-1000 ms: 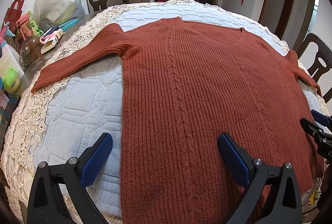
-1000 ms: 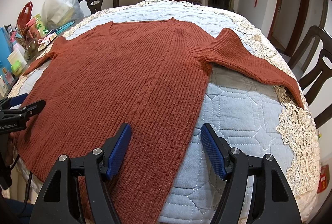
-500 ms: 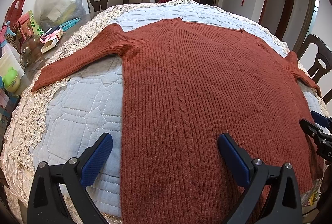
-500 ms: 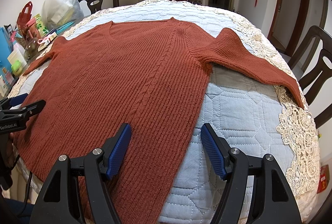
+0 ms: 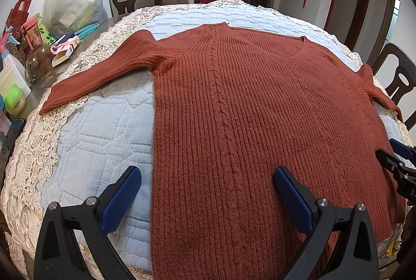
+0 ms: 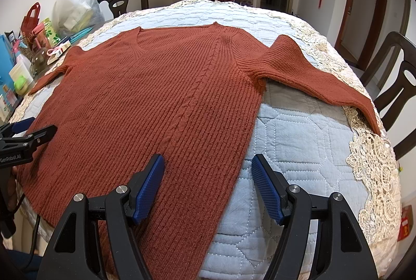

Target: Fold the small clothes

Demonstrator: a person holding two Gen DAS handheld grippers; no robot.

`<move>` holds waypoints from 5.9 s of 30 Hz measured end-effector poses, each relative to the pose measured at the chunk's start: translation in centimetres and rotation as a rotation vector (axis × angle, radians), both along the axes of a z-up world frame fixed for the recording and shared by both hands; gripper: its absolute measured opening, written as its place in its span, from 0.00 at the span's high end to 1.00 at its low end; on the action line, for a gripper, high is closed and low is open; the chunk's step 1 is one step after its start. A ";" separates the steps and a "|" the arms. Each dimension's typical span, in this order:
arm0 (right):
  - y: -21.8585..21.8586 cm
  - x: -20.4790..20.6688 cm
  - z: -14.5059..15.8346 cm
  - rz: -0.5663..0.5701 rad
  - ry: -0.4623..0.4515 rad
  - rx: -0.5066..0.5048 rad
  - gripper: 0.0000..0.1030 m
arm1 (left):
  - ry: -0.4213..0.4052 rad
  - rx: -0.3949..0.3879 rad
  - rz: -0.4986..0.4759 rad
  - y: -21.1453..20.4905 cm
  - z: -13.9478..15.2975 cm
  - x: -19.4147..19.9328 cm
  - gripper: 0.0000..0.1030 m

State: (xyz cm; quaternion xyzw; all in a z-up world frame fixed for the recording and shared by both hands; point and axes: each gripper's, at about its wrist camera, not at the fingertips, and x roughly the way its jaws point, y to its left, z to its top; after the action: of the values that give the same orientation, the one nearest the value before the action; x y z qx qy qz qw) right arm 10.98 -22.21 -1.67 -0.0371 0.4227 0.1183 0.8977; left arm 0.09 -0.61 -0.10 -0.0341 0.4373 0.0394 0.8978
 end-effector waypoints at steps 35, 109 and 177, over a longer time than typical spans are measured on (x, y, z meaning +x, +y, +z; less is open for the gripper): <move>-0.2 0.0 -0.2 -0.003 0.014 -0.002 0.32 | 0.000 0.001 -0.001 0.0 -0.1 -0.1 0.00; 3.3 5.5 3.3 0.079 0.014 0.133 0.32 | -0.148 -0.416 -0.310 -0.2 4.7 12.4 0.91; 6.4 15.9 1.1 0.147 0.148 0.314 0.91 | -0.087 -0.157 -0.046 9.3 1.2 12.4 0.75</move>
State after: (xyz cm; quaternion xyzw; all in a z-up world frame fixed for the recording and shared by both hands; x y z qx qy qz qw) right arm 26.89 -15.83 -0.52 0.0814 0.4600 0.2504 0.8480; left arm 12.47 8.65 1.08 -0.0961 0.4004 -0.0175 0.9111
